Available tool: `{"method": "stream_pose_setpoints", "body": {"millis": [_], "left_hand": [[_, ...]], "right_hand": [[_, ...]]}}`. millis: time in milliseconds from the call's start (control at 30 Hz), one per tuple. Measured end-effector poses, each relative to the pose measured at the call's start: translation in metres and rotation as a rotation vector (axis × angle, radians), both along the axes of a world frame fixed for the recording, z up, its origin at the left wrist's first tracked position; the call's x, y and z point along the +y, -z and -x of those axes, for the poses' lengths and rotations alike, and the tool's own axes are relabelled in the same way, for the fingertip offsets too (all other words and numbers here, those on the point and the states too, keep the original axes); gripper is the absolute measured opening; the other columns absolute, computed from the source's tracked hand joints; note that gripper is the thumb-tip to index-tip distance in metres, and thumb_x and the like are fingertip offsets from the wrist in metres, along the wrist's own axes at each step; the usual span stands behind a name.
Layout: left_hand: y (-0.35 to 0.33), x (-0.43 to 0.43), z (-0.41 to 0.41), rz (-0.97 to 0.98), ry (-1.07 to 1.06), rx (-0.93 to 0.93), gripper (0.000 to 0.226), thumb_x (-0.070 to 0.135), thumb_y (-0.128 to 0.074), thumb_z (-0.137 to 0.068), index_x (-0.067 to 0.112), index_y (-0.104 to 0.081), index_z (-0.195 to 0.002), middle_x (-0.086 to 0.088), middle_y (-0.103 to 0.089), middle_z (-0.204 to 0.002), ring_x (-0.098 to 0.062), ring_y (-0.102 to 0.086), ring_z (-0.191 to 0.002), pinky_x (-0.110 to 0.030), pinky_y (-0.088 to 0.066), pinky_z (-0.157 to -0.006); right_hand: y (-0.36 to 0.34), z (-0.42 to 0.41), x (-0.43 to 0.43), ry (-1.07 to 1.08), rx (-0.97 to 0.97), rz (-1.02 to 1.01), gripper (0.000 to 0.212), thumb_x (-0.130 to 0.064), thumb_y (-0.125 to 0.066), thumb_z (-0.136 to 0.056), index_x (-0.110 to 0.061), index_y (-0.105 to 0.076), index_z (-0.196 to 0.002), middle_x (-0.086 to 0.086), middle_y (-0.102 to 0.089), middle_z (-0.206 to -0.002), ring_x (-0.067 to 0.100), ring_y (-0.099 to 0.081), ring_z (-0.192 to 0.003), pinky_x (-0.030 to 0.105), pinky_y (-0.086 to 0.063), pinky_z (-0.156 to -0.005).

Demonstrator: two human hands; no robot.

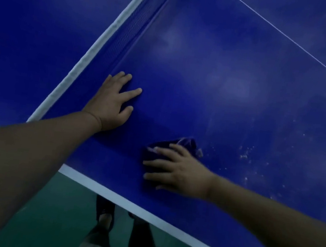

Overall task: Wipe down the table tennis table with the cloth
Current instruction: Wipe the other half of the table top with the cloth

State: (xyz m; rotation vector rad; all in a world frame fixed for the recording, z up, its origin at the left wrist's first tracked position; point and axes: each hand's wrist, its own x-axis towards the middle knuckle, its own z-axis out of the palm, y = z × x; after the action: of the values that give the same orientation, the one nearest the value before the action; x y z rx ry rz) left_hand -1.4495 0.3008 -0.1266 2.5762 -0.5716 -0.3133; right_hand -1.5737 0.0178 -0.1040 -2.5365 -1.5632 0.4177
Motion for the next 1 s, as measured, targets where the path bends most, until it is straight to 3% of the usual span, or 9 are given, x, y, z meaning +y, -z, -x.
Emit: {"method": "stream_pose_setpoints", "body": {"millis": [100,200,267,400,500,633,733,867,1000], "left_hand": [[-0.006,0.003,0.01,-0.013,0.012,0.072,0.057,0.033,-0.048,-0.103,0.026,-0.029,-0.157,-0.005,-0.001,-0.169,-0.019,0.007,-0.155,-0.037,0.005,-0.125],[-0.01,0.015,0.052,-0.025,-0.019,0.027,0.055,0.034,-0.036,-0.104,0.018,-0.031,-0.156,-0.01,-0.011,-0.167,-0.026,-0.004,-0.155,-0.041,-0.002,-0.126],[-0.008,0.029,0.086,-0.075,-0.052,0.015,0.06,0.038,-0.027,-0.101,0.013,-0.034,-0.155,-0.014,-0.018,-0.165,-0.03,-0.009,-0.154,-0.045,-0.005,-0.125],[-0.001,0.041,0.104,-0.102,0.004,-0.014,0.063,0.044,-0.025,-0.101,0.009,-0.041,-0.151,-0.021,-0.027,-0.161,-0.037,-0.017,-0.151,-0.052,-0.013,-0.124],[0.001,0.039,0.103,-0.106,0.027,-0.056,0.063,0.045,-0.027,-0.101,0.009,-0.045,-0.149,-0.024,-0.028,-0.16,-0.039,-0.018,-0.15,-0.054,-0.014,-0.123],[0.0,0.04,0.105,-0.078,0.007,-0.057,0.065,0.047,-0.025,-0.1,0.009,-0.045,-0.149,-0.022,-0.027,-0.16,-0.037,-0.017,-0.151,-0.053,-0.012,-0.123],[0.0,0.042,0.105,-0.022,-0.007,-0.061,0.066,0.048,-0.025,-0.1,0.008,-0.044,-0.149,-0.021,-0.03,-0.16,-0.037,-0.018,-0.151,-0.052,-0.012,-0.124],[0.003,0.044,0.105,0.017,0.01,-0.079,0.065,0.049,-0.026,-0.1,0.009,-0.048,-0.147,-0.021,-0.033,-0.158,-0.036,-0.019,-0.151,-0.05,-0.011,-0.124],[0.006,0.043,0.104,-0.1,0.083,-0.112,0.063,0.052,-0.028,-0.1,0.016,-0.049,-0.147,-0.02,-0.03,-0.16,-0.037,-0.017,-0.151,-0.055,-0.009,-0.123]], "right_hand": [[-0.007,-0.053,-0.011,0.217,-0.096,0.066,0.04,-0.047,-0.057,-0.098,-0.035,-0.062,-0.136,-0.007,-0.05,-0.152,0.029,-0.037,-0.146,0.06,-0.031,-0.111],[-0.006,-0.084,0.02,0.697,-0.029,0.046,0.041,-0.048,-0.047,-0.103,-0.041,-0.052,-0.143,-0.013,-0.037,-0.159,0.026,-0.022,-0.152,0.056,-0.016,-0.119],[0.002,-0.065,0.059,0.88,-0.058,0.011,0.04,-0.048,-0.047,-0.102,-0.041,-0.055,-0.141,-0.012,-0.04,-0.157,0.026,-0.024,-0.151,0.055,-0.018,-0.117],[0.007,0.038,0.099,0.57,-0.065,-0.093,0.039,-0.046,-0.056,-0.097,-0.035,-0.061,-0.134,-0.006,-0.051,-0.15,0.03,-0.033,-0.147,0.058,-0.027,-0.112],[0.0,0.059,0.058,0.34,-0.019,0.006,0.041,-0.05,-0.051,-0.1,-0.038,-0.058,-0.139,-0.009,-0.046,-0.154,0.03,-0.032,-0.149,0.055,-0.024,-0.117],[-0.005,0.006,0.042,0.762,-0.052,0.083,0.042,-0.05,-0.049,-0.101,-0.041,-0.054,-0.142,-0.012,-0.037,-0.16,0.026,-0.024,-0.152,0.058,-0.019,-0.118],[0.003,-0.012,0.107,1.048,-0.075,0.041,0.041,-0.049,-0.045,-0.102,-0.041,-0.053,-0.141,-0.011,-0.038,-0.159,0.027,-0.022,-0.151,0.057,-0.016,-0.118],[0.017,0.06,0.169,0.892,-0.139,-0.075,0.042,-0.04,-0.057,-0.094,-0.033,-0.058,-0.135,-0.005,-0.048,-0.151,0.031,-0.033,-0.145,0.056,-0.027,-0.111],[0.011,0.117,0.104,0.726,-0.115,0.0,0.04,-0.045,-0.059,-0.096,-0.037,-0.059,-0.136,-0.006,-0.049,-0.152,0.03,-0.036,-0.147,0.055,-0.029,-0.114]]}}
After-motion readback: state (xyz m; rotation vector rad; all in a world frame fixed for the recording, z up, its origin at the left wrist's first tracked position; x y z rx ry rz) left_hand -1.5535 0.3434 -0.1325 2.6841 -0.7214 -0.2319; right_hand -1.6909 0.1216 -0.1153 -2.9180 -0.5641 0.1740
